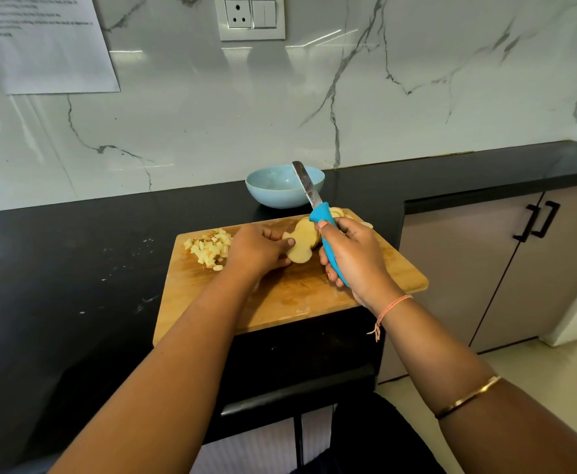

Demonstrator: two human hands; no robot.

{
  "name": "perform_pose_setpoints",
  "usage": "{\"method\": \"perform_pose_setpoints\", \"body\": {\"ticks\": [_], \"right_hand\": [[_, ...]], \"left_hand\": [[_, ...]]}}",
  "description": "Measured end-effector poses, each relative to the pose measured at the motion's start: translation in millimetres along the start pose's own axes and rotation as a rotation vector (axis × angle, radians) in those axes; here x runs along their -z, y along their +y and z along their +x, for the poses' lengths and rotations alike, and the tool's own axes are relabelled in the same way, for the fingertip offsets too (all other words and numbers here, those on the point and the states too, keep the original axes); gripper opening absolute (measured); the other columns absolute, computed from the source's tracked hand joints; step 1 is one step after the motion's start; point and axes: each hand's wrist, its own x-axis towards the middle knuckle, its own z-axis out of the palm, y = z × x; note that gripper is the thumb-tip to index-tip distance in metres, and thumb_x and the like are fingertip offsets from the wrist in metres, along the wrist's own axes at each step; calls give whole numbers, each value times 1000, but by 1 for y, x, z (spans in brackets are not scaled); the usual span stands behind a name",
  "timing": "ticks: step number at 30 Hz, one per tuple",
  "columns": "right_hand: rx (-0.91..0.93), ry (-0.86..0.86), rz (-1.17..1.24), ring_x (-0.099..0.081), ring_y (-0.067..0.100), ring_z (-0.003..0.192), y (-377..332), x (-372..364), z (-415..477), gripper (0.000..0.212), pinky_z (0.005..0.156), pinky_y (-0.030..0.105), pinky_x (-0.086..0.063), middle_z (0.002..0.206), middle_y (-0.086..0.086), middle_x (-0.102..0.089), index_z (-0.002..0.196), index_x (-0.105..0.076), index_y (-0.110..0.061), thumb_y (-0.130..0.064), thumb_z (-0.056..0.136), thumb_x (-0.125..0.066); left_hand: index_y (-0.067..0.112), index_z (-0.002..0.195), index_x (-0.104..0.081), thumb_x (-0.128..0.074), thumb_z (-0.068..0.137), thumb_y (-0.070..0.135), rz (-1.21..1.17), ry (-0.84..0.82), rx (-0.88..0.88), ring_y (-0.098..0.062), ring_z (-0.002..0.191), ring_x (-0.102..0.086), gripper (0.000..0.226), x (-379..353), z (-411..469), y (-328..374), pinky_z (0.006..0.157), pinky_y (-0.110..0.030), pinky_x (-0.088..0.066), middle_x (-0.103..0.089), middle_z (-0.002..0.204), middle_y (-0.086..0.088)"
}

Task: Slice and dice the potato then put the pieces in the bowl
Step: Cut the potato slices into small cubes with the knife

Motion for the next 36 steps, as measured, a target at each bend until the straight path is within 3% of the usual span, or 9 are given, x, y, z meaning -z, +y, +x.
{"method": "perform_pose_setpoints", "body": {"ticks": [9,13,15,18,22,26,33,36], "right_hand": [[-4,-17,-13,-44,13,40,-2,1,0,24,41,23,-35,62,5,-54,108,-59,-14,-33,98,-49],[6,-58,-102,-42,11,37,-4,0,-3,24,37,21,-33,60,4,-54,110,-59,-14,-32,98,-47],[0,-110,-221,-41,10,35,-8,0,-5,25,34,19,-33,60,4,-55,115,-57,-17,-30,98,-46],[-32,-193,-406,-42,10,38,-18,0,-12,33,34,17,-33,66,4,-59,130,-48,-25,-28,98,-43],[-46,-304,-634,-46,9,45,-32,4,-27,46,35,17,-34,77,4,-63,142,-37,-29,-24,96,-42],[-38,-361,-803,-48,10,47,-39,2,-37,44,39,19,-37,86,9,-66,141,-40,-24,-23,97,-41],[-40,-337,-909,-51,12,48,-46,-7,-45,41,48,24,-44,79,6,-62,135,-46,-17,-21,95,-42],[-30,-345,-947,-51,13,52,-54,-9,-51,40,52,25,-44,76,3,-55,132,-47,-15,-18,93,-42]], "left_hand": [[19,77,-64,-67,88,21,144,55,-124,-22,87,-68,12,2,-3,-1,85,-41,-56,-70,87,-4],[20,80,-61,-68,88,19,323,122,-143,-16,84,-65,10,20,3,-9,85,-36,-55,-68,87,-1],[18,84,-64,-68,87,20,428,152,-173,-16,84,-63,6,22,5,-11,77,-32,-54,-67,90,0],[16,97,-66,-65,90,20,558,196,-250,-11,83,-55,9,23,4,-9,68,-22,-41,-63,95,2],[19,119,-58,-64,88,12,560,74,-232,-12,92,-57,32,28,5,-7,69,-20,-43,-64,109,-1],[23,122,-46,-72,81,12,520,-73,-191,-12,89,-57,49,32,0,-7,59,-17,-40,-62,106,0],[21,120,-43,-73,81,15,509,-61,-192,-12,81,-57,50,29,-2,-9,65,-19,-48,-62,98,-2],[20,120,-43,-74,81,17,498,-45,-182,-14,82,-57,50,29,-3,-9,59,-19,-44,-62,102,-4]]}}
